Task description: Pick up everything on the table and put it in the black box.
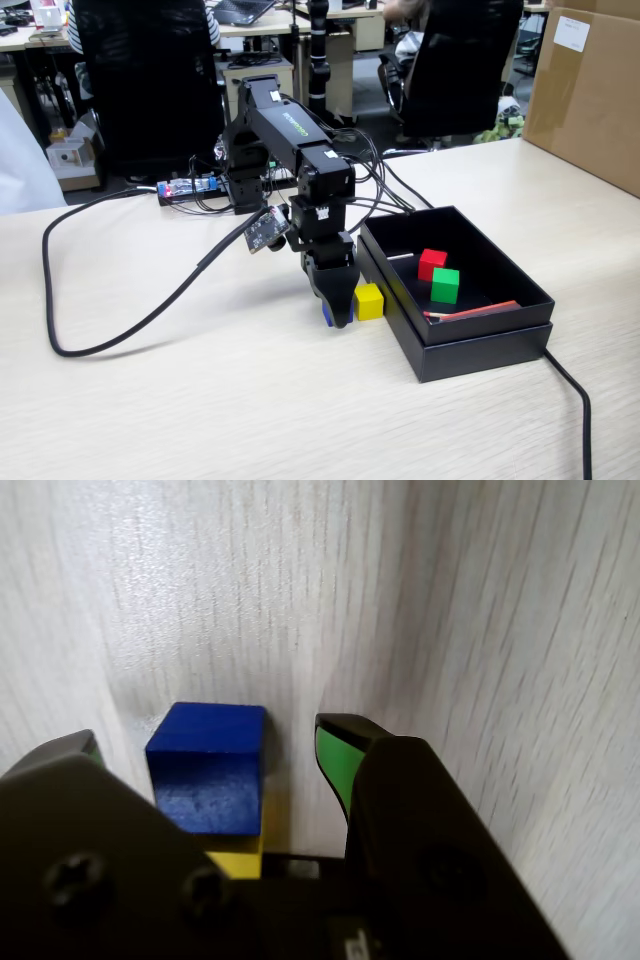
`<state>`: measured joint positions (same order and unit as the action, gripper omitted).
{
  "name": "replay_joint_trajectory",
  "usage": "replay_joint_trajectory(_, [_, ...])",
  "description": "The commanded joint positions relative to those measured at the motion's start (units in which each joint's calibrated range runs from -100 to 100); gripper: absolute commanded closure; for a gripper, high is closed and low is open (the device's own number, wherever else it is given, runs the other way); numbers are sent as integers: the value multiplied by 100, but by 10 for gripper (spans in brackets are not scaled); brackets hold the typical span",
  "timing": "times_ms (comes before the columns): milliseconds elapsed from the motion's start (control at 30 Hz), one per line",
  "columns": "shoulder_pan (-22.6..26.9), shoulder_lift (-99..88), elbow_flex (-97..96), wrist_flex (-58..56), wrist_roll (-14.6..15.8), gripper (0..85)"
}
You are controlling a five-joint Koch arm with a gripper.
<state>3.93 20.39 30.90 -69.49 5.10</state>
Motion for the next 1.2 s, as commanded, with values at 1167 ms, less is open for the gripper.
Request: replay_joint_trajectory(1167, [1231, -2527, 1108, 51, -24, 692])
